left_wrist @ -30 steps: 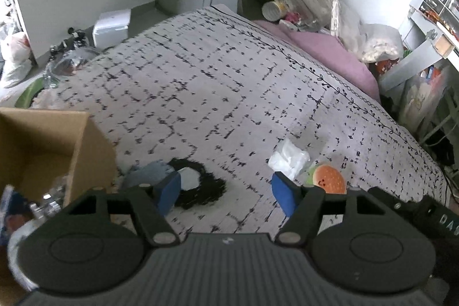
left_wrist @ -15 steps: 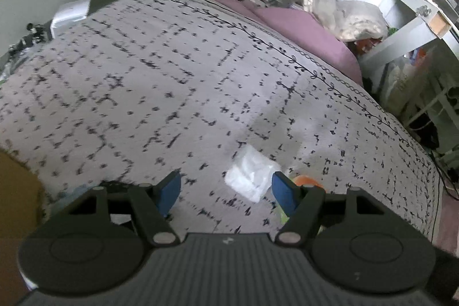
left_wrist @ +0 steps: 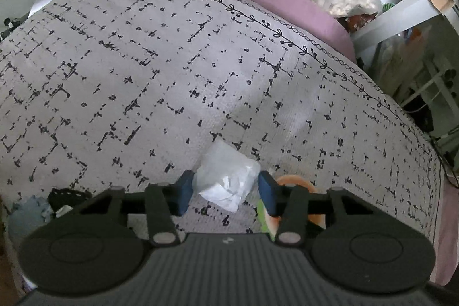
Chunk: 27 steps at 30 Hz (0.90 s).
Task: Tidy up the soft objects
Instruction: 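Grasp the white crumpled tissue with the left tool while the right tool grasps the burger toy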
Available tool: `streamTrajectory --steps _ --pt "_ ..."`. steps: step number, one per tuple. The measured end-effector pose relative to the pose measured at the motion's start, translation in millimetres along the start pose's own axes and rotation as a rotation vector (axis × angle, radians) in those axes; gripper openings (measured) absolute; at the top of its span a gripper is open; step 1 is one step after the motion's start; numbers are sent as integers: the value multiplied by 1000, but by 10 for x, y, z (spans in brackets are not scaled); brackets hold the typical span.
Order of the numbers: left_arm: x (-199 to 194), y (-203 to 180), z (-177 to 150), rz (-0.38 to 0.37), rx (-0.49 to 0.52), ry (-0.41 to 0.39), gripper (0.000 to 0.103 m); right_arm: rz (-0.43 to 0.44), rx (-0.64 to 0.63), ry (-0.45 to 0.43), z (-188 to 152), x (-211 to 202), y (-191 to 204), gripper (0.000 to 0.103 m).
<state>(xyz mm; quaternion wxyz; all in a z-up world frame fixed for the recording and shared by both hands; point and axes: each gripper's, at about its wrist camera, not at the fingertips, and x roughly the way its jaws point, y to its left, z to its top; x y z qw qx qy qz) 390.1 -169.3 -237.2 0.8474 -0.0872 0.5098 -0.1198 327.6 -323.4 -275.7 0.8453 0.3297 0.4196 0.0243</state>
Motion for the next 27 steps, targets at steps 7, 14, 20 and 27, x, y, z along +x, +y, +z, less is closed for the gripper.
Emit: streamTrajectory --steps 7,14,20,27 --pt "-199 46 -16 8 -14 -34 42 6 -4 -10 2 -49 32 20" --pt "-522 158 -27 33 -41 -81 42 13 -9 -40 3 -192 71 19" --pt "-846 248 -86 45 -59 -123 42 24 -26 -72 -10 -337 174 19" --pt "-1216 439 -169 71 -92 -163 42 39 -103 -122 -41 -514 398 19"
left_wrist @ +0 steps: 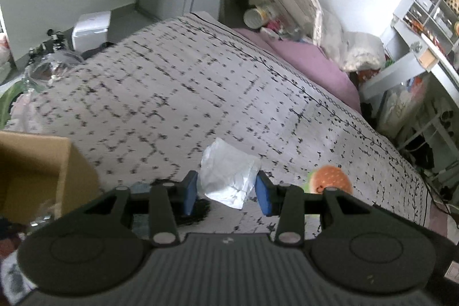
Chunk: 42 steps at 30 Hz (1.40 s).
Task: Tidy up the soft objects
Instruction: 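Grasp the white crumpled tissue with the left tool while the right tool grasps the burger toy, then carry the white tissue with the left tool while the right tool carries the burger toward the box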
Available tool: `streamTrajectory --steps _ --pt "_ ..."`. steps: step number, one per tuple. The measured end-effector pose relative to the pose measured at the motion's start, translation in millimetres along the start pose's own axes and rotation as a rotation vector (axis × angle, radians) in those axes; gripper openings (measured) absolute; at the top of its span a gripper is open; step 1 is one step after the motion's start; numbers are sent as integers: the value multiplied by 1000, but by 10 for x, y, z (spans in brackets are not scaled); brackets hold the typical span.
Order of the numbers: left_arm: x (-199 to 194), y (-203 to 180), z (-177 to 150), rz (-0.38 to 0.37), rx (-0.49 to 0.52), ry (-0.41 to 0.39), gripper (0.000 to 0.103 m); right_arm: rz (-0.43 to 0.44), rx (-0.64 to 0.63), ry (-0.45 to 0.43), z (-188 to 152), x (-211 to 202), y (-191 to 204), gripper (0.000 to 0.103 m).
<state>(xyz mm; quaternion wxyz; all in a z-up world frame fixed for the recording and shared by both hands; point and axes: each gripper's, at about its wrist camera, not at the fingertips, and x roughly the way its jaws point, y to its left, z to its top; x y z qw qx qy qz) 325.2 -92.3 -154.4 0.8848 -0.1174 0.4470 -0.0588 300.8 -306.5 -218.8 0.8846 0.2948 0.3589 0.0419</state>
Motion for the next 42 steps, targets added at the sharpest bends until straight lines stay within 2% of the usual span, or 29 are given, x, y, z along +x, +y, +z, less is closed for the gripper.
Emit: streamTrajectory --steps 4,11,29,42 --pt "-218 143 -8 17 -18 -26 42 7 -24 -16 -4 -88 101 19" --pt "-554 347 -37 26 -42 -68 42 -33 -55 -45 -120 -296 298 19" --pt "-1289 927 -262 50 -107 -138 42 -9 -189 -149 -459 -873 874 19" --pt "-1670 1326 -396 54 -153 -172 42 28 -276 -163 -686 -1047 1340 19"
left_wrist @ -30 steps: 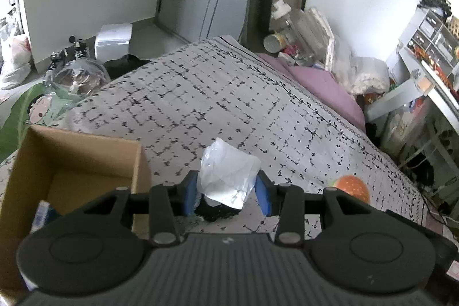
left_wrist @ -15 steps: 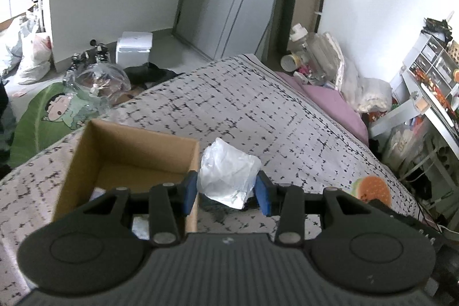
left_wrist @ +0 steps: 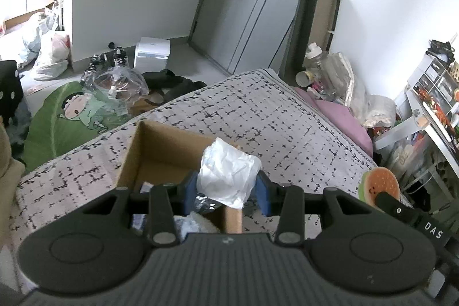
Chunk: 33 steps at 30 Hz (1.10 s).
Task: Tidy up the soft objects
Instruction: 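Carry the white tissue with the left tool while the right tool carries the burger toward the box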
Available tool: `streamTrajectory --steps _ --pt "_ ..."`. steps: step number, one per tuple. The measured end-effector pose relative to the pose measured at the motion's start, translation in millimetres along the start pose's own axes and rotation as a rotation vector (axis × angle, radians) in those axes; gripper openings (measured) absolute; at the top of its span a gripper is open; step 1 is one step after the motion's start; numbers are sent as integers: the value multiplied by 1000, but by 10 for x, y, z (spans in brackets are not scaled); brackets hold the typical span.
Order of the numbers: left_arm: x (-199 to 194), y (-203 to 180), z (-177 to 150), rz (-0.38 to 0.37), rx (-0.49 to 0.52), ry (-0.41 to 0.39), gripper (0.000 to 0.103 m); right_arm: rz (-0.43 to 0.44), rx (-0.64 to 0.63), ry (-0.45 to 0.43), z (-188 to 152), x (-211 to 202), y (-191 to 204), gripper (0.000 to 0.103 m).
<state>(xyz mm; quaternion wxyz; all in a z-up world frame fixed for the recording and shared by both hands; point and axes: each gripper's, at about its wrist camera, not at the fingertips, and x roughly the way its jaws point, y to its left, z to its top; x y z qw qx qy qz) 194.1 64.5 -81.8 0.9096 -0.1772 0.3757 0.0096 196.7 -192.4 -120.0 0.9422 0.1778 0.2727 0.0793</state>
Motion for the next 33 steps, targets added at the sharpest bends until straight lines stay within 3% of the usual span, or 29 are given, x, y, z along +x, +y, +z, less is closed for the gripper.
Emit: streamTrajectory --steps 16,33 --pt "-9 574 13 -5 -79 22 42 33 -112 31 -225 130 649 19" --pt "448 880 110 -44 -128 78 42 62 -106 118 -413 598 994 19"
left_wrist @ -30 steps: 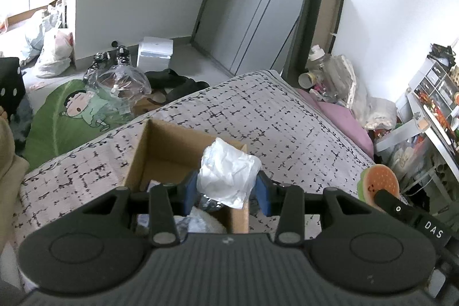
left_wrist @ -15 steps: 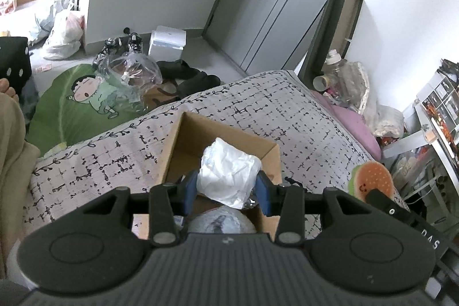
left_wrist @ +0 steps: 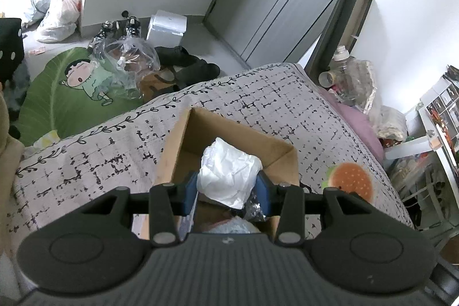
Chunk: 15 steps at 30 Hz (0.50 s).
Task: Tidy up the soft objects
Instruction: 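Carry the white tissue with the left tool while the right tool carries the burger toward the box, then drop the white tissue into the box with the left tool while the right tool drops the burger in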
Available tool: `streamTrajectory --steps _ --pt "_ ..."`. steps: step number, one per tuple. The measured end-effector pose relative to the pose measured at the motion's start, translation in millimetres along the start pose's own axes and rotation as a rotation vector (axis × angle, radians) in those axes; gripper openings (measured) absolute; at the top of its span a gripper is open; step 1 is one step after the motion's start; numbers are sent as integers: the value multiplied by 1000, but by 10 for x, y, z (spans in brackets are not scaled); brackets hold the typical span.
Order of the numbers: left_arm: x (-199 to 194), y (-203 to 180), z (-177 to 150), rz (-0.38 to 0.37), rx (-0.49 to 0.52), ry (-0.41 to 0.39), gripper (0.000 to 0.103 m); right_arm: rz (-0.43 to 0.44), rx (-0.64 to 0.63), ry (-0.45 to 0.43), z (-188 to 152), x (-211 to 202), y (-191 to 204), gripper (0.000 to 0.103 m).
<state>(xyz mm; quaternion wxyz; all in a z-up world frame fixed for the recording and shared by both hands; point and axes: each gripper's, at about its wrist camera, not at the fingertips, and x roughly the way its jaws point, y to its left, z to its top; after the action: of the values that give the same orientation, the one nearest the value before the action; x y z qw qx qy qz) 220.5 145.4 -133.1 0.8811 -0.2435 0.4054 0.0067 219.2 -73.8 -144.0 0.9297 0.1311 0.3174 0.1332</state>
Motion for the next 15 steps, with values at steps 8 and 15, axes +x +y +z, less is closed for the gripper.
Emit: streamTrajectory --steps 8,15 --pt "225 52 65 12 -16 35 46 29 17 43 -52 199 22 19" --pt "280 89 94 26 -17 49 56 92 51 99 -134 363 26 19"
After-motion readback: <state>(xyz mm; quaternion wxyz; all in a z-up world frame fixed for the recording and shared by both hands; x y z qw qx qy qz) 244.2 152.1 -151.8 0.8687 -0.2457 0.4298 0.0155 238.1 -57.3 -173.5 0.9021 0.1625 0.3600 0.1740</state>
